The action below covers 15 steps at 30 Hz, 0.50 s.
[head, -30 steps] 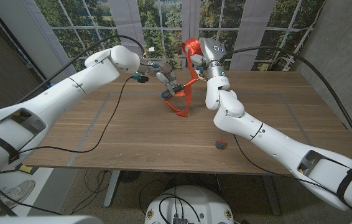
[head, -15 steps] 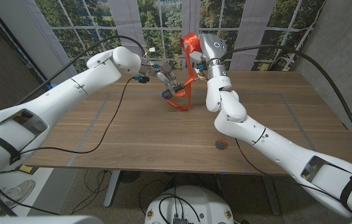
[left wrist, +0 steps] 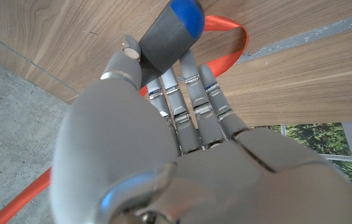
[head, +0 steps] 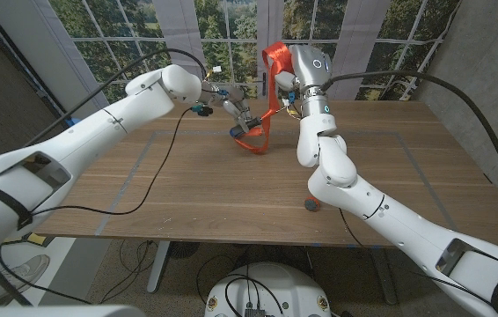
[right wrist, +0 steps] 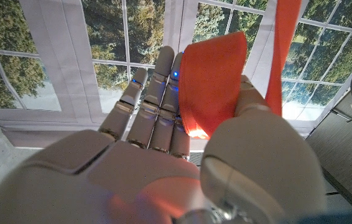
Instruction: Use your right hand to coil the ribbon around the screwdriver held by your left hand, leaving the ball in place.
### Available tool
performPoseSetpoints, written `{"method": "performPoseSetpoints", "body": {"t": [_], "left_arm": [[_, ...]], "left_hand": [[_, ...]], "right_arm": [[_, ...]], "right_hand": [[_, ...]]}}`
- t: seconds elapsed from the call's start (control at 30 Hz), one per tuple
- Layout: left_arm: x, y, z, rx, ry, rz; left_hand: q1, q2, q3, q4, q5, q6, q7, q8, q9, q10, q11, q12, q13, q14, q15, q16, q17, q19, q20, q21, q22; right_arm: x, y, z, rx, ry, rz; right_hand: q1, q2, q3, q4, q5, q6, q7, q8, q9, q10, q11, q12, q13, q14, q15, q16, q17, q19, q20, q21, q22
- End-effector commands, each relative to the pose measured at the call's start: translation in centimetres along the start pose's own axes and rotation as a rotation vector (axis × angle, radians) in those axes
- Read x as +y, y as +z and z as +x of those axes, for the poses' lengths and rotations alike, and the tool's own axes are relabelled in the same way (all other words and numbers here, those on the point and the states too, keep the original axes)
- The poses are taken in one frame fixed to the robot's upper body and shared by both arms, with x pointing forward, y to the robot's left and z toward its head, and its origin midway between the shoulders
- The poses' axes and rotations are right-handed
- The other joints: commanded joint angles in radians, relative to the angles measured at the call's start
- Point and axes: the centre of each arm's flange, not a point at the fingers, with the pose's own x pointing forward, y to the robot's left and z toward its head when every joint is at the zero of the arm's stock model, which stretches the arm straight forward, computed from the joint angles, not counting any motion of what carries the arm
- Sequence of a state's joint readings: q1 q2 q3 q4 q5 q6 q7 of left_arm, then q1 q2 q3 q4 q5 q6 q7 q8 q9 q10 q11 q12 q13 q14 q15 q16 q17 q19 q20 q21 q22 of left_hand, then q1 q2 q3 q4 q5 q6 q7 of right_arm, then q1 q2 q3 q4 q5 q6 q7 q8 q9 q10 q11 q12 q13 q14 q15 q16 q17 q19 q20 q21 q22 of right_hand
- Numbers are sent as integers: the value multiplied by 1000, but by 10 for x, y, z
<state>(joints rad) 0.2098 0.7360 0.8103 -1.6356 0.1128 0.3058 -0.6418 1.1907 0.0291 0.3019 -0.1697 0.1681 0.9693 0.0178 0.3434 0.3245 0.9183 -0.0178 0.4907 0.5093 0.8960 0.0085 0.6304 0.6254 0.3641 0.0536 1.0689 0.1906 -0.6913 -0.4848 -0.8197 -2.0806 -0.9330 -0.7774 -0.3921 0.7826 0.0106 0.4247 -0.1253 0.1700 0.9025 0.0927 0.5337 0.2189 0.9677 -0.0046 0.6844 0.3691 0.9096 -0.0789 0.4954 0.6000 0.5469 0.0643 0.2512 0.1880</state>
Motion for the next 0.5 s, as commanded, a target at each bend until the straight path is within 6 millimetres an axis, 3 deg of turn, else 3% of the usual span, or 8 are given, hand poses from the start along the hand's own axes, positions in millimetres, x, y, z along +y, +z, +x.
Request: {"method": "performPoseSetpoints", "body": {"t": [0.03, 0.5], "left_arm": [[6, 7, 6, 1, -4, 29], [16, 20, 18, -10, 14, 47]], "left_hand": [[112, 110, 9, 12, 8, 75, 31, -2, 32, 100, -91, 5, 197, 131, -216, 5, 3, -6, -2, 7, 2], [113, 110, 7, 12, 8, 76, 29, -8, 35, 104, -92, 2, 198, 133, -216, 7, 1, -8, -2, 15, 0]], "right_arm": [[-28, -14, -32, 51, -68, -13], [-44, -25, -75, 95, -87, -2]], "right_hand": [[152, 145, 8, -2, 5, 98, -60, 166, 63, 5, -6, 5, 2, 46, -69, -2, 2, 6, -4, -1, 2], [150, 146, 8, -1, 6, 96, -61, 167, 62, 5, -5, 6, 1, 46, -69, -6, 5, 5, -5, -2, 2]]}}
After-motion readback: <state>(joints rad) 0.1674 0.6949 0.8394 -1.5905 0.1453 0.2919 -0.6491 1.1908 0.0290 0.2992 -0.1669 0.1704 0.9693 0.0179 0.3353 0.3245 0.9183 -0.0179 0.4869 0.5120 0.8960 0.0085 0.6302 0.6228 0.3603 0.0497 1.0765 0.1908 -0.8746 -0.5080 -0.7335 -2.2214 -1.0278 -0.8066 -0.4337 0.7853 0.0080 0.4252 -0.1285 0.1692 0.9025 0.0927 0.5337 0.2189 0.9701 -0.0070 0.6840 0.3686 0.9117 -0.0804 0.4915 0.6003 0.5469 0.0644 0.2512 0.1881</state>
